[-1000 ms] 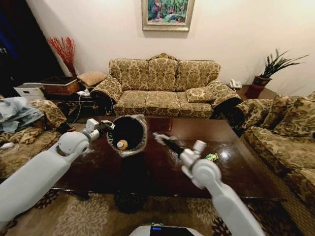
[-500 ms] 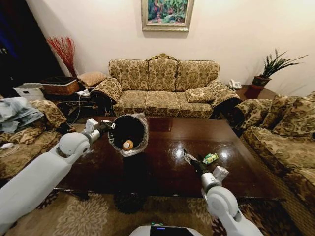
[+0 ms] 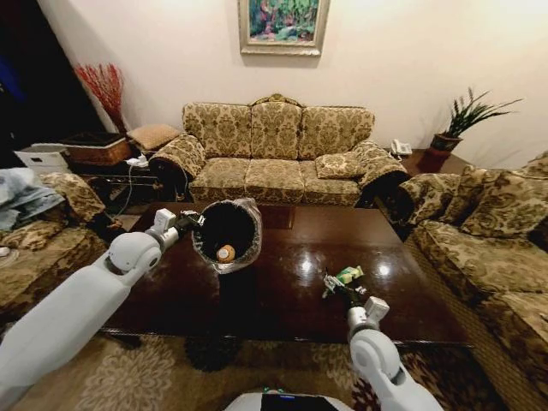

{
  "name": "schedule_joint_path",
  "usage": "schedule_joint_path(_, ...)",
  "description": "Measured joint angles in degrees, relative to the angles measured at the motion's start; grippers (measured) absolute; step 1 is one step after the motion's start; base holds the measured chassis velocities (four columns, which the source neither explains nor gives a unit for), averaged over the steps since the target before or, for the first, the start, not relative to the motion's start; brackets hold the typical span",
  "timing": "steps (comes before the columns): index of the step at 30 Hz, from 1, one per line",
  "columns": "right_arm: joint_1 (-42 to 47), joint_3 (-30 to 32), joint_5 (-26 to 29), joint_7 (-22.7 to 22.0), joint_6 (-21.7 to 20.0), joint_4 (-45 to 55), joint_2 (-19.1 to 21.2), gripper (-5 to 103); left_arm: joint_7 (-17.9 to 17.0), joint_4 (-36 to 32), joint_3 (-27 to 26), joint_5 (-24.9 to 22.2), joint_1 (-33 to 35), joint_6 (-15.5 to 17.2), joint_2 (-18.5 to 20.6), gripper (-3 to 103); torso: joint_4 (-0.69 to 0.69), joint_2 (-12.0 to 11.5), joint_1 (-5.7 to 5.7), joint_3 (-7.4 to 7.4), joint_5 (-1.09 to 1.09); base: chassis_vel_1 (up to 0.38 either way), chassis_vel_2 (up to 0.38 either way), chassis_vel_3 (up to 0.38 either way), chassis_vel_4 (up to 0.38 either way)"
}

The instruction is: Move to the front of the table and place the trash on the table into the trash bin.

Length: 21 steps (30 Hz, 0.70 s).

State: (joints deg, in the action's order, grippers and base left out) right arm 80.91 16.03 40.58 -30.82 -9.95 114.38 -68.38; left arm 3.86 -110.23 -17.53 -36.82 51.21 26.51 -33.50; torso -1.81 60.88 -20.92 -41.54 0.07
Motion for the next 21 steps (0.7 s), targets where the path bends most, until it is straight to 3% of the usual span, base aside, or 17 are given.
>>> schedule_joint_path(5, -1.8, -0.8, 2.1, 0.0, -1.5, -3.4, -1.3, 100, 0.0, -0.1, 0.2, 0.0, -0.1, 0.0, 0.0, 2, 0.01, 0.0, 0.01, 0.01, -0.05, -0.076, -0.105, 0.057, 0.035)
schedule_joint_path(8, -3.5, -2.0, 4.1, 0.1, -3.8, -5.6, -2.7, 100, 0.0, -0.1, 1.1, -0.1, -0.4, 0.1, 0.1, 2, -0.06, 0.0, 0.01, 0.01, -0.14, 0.000, 0.000, 0.000, 0.000)
schedule_joint_path(13, -5.7, -2.7, 4.3, 0.6, -4.2, -10.1, -4.3, 100, -0.1, 0.0, 1.7, -0.1, -0.8, 0.2, -0.1, 2, -0.08, 0.0, 0.00, 0.00, -0.09, 0.046, 0.040, -0.012, -0.007)
schedule_joint_path(20, -9.8, -2.7, 4.9, -0.3, -3.9, -16.5, -7.1, 103, 0.0, 0.1, 2.2, -0.2, -1.2, 0.2, 0.1, 2, -0.01, 0.0, 0.00, 0.00, -0.04, 0.000, 0.000, 0.000, 0.000)
schedule_joint_path(21, -10.2, -2.7, 4.3, -0.1, -3.6, -17.4, -7.4, 98, 0.0, 0.2, 2.2, -0.3, -1.3, 0.2, 0.1, 2, -0.02, 0.0, 0.00, 0.00, -0.06, 0.000, 0.000, 0.000, 0.000)
